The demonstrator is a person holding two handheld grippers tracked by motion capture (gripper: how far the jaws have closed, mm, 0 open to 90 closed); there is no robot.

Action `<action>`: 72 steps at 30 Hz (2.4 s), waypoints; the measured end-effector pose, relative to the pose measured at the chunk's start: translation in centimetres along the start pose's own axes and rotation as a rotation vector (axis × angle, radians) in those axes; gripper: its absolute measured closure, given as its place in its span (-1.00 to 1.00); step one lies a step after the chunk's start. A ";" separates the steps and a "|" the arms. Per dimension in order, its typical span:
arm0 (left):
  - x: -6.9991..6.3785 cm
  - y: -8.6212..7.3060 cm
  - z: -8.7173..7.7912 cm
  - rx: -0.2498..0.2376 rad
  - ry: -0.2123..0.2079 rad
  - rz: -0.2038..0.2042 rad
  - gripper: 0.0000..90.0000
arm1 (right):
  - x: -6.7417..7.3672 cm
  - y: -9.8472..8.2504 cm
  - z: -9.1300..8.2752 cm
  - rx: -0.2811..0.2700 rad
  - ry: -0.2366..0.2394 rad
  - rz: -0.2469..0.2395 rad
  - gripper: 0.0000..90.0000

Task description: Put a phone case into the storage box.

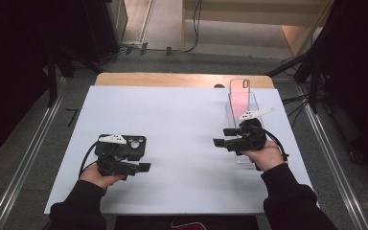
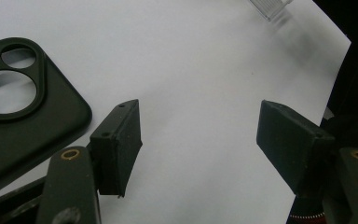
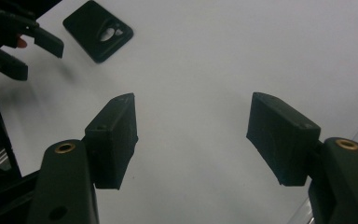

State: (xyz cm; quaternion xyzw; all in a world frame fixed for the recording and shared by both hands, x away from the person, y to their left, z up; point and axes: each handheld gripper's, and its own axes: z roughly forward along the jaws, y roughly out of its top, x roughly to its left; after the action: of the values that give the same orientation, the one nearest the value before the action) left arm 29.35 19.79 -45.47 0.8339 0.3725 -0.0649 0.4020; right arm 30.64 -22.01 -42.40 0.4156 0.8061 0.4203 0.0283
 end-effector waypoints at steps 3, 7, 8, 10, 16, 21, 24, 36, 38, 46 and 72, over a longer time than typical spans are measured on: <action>0.0 0.0 0.0 -0.003 -0.004 -0.006 -0.31 | 0.3 -0.6 -0.1 0.014 0.005 -0.002 -0.31; 0.0 0.0 0.0 -0.002 0.000 -0.004 -0.31 | 0.7 -1.6 -0.1 0.028 0.014 -0.005 -0.31; 0.0 0.0 0.0 -0.002 -0.001 -0.005 -0.31 | 0.8 -1.8 -0.2 0.029 0.015 -0.010 -0.31; 0.0 0.0 -0.1 0.002 -0.007 -0.009 -0.31 | 1.1 -2.4 -0.3 0.026 0.027 -0.018 -0.32; 0.0 0.0 -0.1 0.003 -0.010 -0.007 -0.31 | 1.5 -4.0 -0.6 0.032 0.037 -0.036 -0.33; 0.0 0.0 -0.3 0.003 -0.018 0.013 -0.31 | 1.7 -5.3 -0.9 0.047 0.049 -0.040 -0.35; 0.1 0.0 -0.3 0.009 -0.019 0.019 -0.39 | 1.8 -6.2 -1.1 0.063 0.052 -0.049 -0.36; 0.8 0.9 -1.1 0.008 0.017 -0.030 -0.38 | 1.4 -8.7 -1.4 0.121 0.029 -0.053 -0.43; 1.0 1.2 -1.2 0.011 0.045 -0.033 -0.38 | 1.3 -8.7 -1.4 0.121 0.027 -0.055 -0.43; 2.8 2.9 -1.6 -0.017 0.087 -0.045 -0.34 | 1.2 -8.7 -1.3 0.114 0.029 -0.042 -0.43; 10.5 5.9 -1.7 0.027 0.326 -0.151 0.39 | 1.1 -8.7 -1.4 0.103 0.026 -0.042 -0.43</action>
State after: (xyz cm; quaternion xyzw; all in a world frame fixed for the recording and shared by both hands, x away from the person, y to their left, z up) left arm 40.53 24.64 -44.92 0.8083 0.4936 0.0361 0.3190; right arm 23.72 -24.82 -47.23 0.3939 0.8355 0.3831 0.0054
